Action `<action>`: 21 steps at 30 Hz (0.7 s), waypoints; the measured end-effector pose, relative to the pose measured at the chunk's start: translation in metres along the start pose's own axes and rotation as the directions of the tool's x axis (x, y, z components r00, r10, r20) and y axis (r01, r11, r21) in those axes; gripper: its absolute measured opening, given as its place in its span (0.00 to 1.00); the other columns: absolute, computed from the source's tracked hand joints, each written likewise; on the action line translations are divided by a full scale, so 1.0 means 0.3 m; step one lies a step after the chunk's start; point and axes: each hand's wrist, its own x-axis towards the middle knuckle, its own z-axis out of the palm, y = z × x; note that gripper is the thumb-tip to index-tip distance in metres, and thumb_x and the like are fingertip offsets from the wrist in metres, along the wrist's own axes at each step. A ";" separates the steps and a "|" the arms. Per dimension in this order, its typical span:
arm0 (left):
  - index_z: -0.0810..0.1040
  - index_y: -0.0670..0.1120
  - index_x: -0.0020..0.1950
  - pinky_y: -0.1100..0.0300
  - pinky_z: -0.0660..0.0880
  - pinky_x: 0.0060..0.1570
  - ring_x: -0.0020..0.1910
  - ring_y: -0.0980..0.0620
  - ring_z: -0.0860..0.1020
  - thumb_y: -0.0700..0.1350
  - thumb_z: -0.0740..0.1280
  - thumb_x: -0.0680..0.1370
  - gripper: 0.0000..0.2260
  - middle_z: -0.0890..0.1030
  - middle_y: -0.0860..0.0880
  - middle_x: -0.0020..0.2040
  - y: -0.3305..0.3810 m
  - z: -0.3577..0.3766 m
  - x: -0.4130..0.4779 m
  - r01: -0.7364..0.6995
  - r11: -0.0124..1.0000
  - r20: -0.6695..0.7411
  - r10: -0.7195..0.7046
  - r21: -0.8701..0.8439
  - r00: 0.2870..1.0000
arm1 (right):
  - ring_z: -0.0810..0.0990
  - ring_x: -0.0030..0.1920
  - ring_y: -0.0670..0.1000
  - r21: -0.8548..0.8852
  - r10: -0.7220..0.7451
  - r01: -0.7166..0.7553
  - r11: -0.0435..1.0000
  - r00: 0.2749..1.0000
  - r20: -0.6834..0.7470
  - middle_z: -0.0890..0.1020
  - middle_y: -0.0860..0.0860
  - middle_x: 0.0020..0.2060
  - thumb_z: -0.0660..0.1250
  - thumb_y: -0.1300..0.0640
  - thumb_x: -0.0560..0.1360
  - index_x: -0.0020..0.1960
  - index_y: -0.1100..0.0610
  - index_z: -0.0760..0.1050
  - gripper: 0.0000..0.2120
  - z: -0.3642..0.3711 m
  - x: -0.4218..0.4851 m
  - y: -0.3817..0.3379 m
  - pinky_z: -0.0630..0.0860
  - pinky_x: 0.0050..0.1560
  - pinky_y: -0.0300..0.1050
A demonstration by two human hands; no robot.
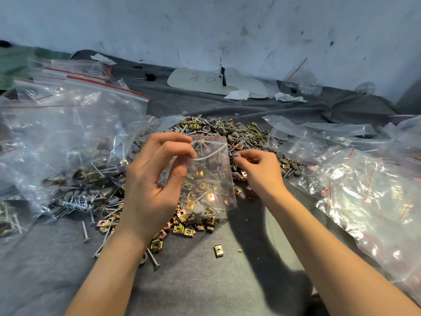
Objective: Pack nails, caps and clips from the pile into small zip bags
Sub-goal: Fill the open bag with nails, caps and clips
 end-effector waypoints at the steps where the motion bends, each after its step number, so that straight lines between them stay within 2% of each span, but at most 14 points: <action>1: 0.76 0.49 0.50 0.52 0.76 0.55 0.57 0.51 0.77 0.43 0.61 0.79 0.05 0.78 0.47 0.53 0.000 0.001 0.000 -0.004 1.000 0.004 0.004 -0.001 1.000 | 0.80 0.45 0.48 0.073 -0.024 0.026 0.997 0.999 -0.025 0.83 0.48 0.42 0.68 0.61 0.75 0.48 0.54 0.82 0.05 -0.015 -0.006 -0.029 0.78 0.55 0.50; 4: 0.77 0.48 0.49 0.47 0.76 0.54 0.57 0.49 0.77 0.42 0.62 0.79 0.05 0.78 0.46 0.53 0.003 0.006 -0.002 -0.013 1.000 0.017 0.013 -0.010 1.000 | 0.79 0.42 0.46 0.290 -0.189 0.210 0.934 0.977 -0.099 0.83 0.46 0.39 0.69 0.62 0.74 0.44 0.50 0.81 0.08 -0.059 -0.044 -0.139 0.78 0.49 0.42; 6: 0.77 0.48 0.49 0.43 0.75 0.54 0.57 0.47 0.77 0.43 0.62 0.79 0.05 0.77 0.46 0.54 0.009 0.011 -0.001 -0.008 1.000 0.030 0.009 -0.030 1.000 | 0.80 0.42 0.44 0.365 -0.333 0.351 0.863 0.936 -0.112 0.84 0.46 0.39 0.70 0.61 0.73 0.45 0.49 0.82 0.07 -0.082 -0.094 -0.208 0.77 0.46 0.41; 7: 0.77 0.48 0.50 0.42 0.75 0.54 0.57 0.47 0.77 0.43 0.62 0.79 0.05 0.77 0.46 0.54 0.011 0.014 -0.001 -0.011 0.999 0.038 0.012 -0.032 0.999 | 0.81 0.44 0.45 0.357 -0.394 0.403 0.843 0.913 -0.100 0.85 0.45 0.41 0.70 0.60 0.73 0.46 0.48 0.82 0.07 -0.088 -0.121 -0.233 0.78 0.47 0.43; 10: 0.76 0.48 0.50 0.42 0.74 0.53 0.56 0.47 0.77 0.42 0.62 0.78 0.04 0.77 0.48 0.55 0.015 0.021 -0.002 -0.037 0.999 0.058 0.038 -0.011 0.998 | 0.79 0.52 0.50 0.164 -0.499 0.490 0.856 0.867 0.014 0.83 0.45 0.46 0.70 0.58 0.74 0.50 0.47 0.82 0.09 -0.085 -0.175 -0.269 0.75 0.54 0.53; 12: 0.77 0.47 0.50 0.44 0.75 0.54 0.57 0.48 0.77 0.42 0.63 0.78 0.04 0.77 0.47 0.55 0.016 0.025 -0.005 -0.049 0.999 0.067 0.049 -0.002 0.997 | 0.77 0.56 0.47 0.105 -0.451 0.440 0.892 0.883 0.130 0.82 0.45 0.49 0.69 0.59 0.74 0.53 0.48 0.82 0.10 -0.085 -0.181 -0.264 0.73 0.59 0.51; 14: 0.79 0.43 0.49 0.44 0.75 0.53 0.57 0.47 0.77 0.41 0.63 0.78 0.06 0.77 0.46 0.55 0.015 0.029 -0.008 -0.046 0.999 0.077 0.046 0.001 0.996 | 0.76 0.57 0.43 0.119 -0.397 0.381 0.917 0.901 0.174 0.81 0.45 0.52 0.67 0.60 0.76 0.56 0.49 0.81 0.12 -0.094 -0.176 -0.255 0.73 0.61 0.46; 18: 0.79 0.40 0.48 0.44 0.76 0.53 0.56 0.46 0.78 0.41 0.62 0.79 0.07 0.78 0.45 0.54 0.011 0.032 -0.009 -0.031 0.999 0.069 0.030 0.014 0.997 | 0.79 0.55 0.41 0.220 -0.345 0.330 0.918 0.938 0.032 0.83 0.45 0.53 0.65 0.58 0.77 0.57 0.50 0.81 0.11 -0.117 -0.140 -0.220 0.74 0.58 0.40; 21: 0.78 0.43 0.48 0.47 0.76 0.54 0.56 0.47 0.77 0.42 0.62 0.79 0.06 0.78 0.45 0.54 0.010 0.028 -0.007 -0.017 1.000 0.049 0.017 0.000 0.999 | 0.80 0.50 0.42 0.083 -0.230 0.232 0.969 0.973 -0.026 0.84 0.45 0.50 0.64 0.58 0.77 0.53 0.49 0.82 0.10 -0.111 -0.087 -0.142 0.76 0.55 0.40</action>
